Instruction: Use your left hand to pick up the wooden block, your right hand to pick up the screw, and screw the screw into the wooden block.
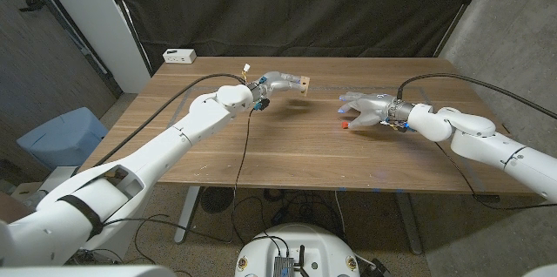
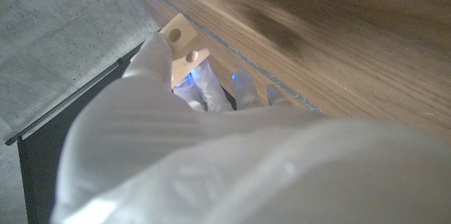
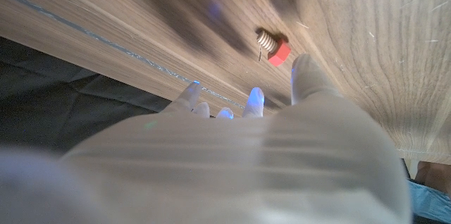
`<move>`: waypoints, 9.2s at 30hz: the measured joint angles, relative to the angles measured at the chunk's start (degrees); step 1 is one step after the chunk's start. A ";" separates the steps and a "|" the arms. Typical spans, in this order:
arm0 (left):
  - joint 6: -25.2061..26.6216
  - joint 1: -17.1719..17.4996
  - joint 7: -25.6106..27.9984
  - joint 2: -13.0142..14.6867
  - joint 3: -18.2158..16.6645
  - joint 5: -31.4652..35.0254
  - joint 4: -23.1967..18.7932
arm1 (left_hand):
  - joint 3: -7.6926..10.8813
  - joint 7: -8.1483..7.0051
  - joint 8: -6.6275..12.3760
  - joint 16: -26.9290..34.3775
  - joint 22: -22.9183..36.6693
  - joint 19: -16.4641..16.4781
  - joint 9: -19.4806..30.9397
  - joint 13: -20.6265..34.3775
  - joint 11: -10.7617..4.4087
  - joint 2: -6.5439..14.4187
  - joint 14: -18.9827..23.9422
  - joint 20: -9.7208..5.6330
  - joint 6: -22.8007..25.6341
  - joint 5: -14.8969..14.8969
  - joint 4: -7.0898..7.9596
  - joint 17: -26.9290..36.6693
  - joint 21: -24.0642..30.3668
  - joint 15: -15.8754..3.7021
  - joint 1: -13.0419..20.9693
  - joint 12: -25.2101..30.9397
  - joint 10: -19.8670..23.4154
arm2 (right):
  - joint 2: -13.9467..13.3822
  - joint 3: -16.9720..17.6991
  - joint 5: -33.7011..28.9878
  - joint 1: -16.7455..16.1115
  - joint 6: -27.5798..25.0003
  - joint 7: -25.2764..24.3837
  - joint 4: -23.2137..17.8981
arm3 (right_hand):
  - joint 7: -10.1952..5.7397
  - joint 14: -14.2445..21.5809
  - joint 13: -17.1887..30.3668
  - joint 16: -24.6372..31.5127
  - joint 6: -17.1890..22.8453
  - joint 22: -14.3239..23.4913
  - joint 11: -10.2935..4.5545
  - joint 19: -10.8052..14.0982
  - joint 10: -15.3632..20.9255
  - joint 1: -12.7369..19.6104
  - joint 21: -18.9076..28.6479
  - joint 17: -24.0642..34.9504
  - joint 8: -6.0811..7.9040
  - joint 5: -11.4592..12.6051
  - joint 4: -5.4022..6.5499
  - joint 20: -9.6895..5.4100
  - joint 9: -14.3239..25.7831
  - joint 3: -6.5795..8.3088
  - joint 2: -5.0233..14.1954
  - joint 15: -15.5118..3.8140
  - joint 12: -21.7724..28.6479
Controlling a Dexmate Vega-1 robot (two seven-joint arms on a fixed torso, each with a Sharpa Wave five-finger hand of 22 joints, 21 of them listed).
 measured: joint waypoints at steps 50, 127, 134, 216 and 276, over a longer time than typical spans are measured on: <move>1.28 0.20 -0.50 1.07 0.29 0.67 -1.32 | -0.07 -0.24 -0.19 0.00 0.01 -0.19 0.00 0.01 -0.20 0.30 -0.13 0.19 0.23 -0.04 -0.07 0.00 0.00 -0.14 -0.30 -0.43 -0.20 | 2.35 -2.10 0.20 2.07 1.06 0.68 3.69 | 0.00 0.40 0.30 0.00 3.69 -0.02 0.21 0.92 -0.82 -0.04 0.00 0.55 2.21 0.00 1.37 0.10 1.06 -0.90 -2.00 0.41 0.00; 1.61 0.20 -1.12 0.57 0.87 0.31 -0.92 | -0.30 -0.18 0.00 0.45 0.01 -0.19 0.00 0.15 -0.20 0.76 -0.13 0.19 0.63 0.08 -0.31 0.00 0.44 -0.13 -0.77 -1.33 -0.20 | 4.12 -4.05 -2.32 3.51 3.68 -5.58 7.96 | 0.00 3.48 0.27 0.44 16.99 -0.03 -1.23 4.30 2.90 4.82 0.00 0.54 10.69 1.87 1.04 -0.21 4.50 -0.57 -0.31 0.00 0.67; 1.62 0.29 -1.11 0.64 0.82 0.16 -1.00 | -0.60 -0.19 -0.05 0.45 0.01 -0.19 0.00 0.15 -0.20 0.92 -0.13 0.19 0.63 0.08 -0.13 0.00 0.44 -0.13 -0.92 -1.33 -0.20 | 4.27 -4.16 -2.59 3.49 3.62 -6.01 8.02 | 0.02 4.09 0.27 0.44 18.04 -0.02 -1.13 4.71 3.61 4.82 0.00 0.53 11.43 1.87 1.04 -0.22 4.76 -0.57 -0.31 0.00 0.67; -0.54 0.61 -1.98 0.64 0.68 0.06 0.46 | -0.59 0.10 -0.19 0.44 0.01 -0.19 0.00 0.00 -0.11 1.36 -0.13 0.19 0.50 0.24 -0.13 -0.12 0.44 -0.13 -0.71 -1.88 -0.70 | 1.20 -0.48 3.95 0.72 -5.47 4.82 -1.42 | 2.66 -2.21 0.56 0.05 -1.70 0.27 5.32 -0.44 -5.96 -1.94 -0.51 1.32 4.87 -0.79 3.26 1.84 4.60 -3.26 -2.51 1.13 -0.23; -0.47 0.09 -2.33 0.24 0.57 -0.33 1.89 | -0.86 -0.01 -0.22 0.44 0.01 -0.19 -0.01 0.01 -0.11 1.75 -0.13 0.19 0.22 0.22 -0.39 -0.11 0.44 -0.13 -1.14 -2.32 -0.70 | 1.89 -2.52 -0.83 0.08 -13.96 3.89 -4.29 | 3.00 -1.25 0.81 0.44 5.70 0.13 3.57 -0.12 -5.00 3.24 -0.22 1.33 10.94 0.00 0.64 1.53 7.15 -0.16 -2.64 -0.02 0.67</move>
